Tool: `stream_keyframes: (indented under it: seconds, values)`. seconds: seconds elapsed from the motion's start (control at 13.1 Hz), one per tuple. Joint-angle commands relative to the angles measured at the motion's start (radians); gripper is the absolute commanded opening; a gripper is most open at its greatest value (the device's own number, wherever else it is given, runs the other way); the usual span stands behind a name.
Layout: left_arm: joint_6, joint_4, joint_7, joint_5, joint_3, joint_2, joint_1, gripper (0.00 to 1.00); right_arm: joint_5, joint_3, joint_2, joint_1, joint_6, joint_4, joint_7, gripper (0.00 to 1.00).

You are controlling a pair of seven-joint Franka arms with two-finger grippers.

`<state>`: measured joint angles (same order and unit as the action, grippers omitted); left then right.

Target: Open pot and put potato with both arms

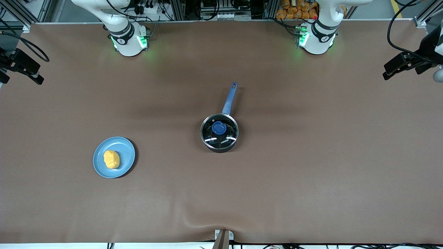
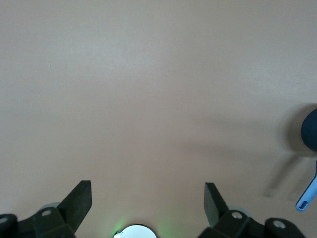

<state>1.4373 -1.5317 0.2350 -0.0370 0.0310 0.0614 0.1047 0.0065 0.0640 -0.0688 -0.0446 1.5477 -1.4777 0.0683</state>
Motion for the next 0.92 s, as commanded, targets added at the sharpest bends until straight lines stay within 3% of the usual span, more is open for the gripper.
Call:
stream_keyframes:
  seconds: [0.0, 0.61, 0.84]
  values:
    - [-0.018, 0.005, -0.019, -0.004, -0.003, 0.012, -0.003, 1.0, 0.015, 0.014, -0.003, 0.005, 0.005, 0.007, -0.004, 1.0]
    - [-0.02, -0.001, -0.008, -0.007, -0.008, -0.031, 0.013, 1.0, 0.029, 0.005, -0.002, -0.012, 0.028, 0.007, -0.002, 1.0]
    - [-0.017, -0.008, 0.076, -0.007, -0.065, -0.081, 0.027, 1.0, 0.029, 0.005, 0.001, -0.046, -0.024, -0.006, 0.005, 1.0]
